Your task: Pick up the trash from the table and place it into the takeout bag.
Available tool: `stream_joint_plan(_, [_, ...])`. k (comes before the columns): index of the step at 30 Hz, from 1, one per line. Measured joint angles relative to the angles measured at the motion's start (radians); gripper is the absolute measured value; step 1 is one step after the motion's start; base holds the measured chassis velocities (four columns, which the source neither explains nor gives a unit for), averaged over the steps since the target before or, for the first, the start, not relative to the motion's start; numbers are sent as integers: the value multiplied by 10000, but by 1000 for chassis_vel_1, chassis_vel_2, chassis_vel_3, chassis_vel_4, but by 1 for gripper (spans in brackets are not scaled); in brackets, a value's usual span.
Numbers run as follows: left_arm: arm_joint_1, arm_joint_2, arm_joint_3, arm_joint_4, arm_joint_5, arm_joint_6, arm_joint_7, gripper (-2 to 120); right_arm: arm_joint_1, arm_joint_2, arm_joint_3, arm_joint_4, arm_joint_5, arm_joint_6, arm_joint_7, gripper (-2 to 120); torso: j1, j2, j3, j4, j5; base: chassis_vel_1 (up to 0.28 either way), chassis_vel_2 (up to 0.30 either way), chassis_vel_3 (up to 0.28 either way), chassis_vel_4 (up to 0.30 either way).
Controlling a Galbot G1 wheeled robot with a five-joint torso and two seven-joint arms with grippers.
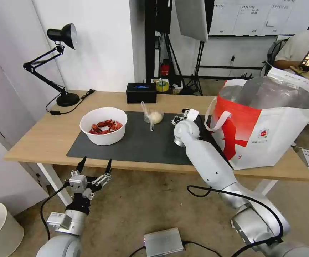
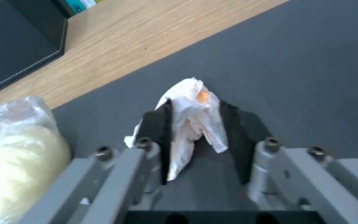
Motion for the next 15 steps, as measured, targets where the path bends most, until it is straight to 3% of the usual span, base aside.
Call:
stream_joint_plan(2, [-13,1,5,23,0,0,0,100,-1,0,16,-14,5,1,0,15,0,0,0,0,0,0,0,0,0])
stream_joint_plan(4, [-16,-5,15,35,1,0,1,100,-4,2,18,-15,6,1,0,13,0,0,0,0,0,0,0,0,0])
stream_joint_plan(15, [9,-101,31,46,13,-8,5,100,-16,12,13,-17,20,3,-12,11,0,0,0,0,0,0,0,0,0])
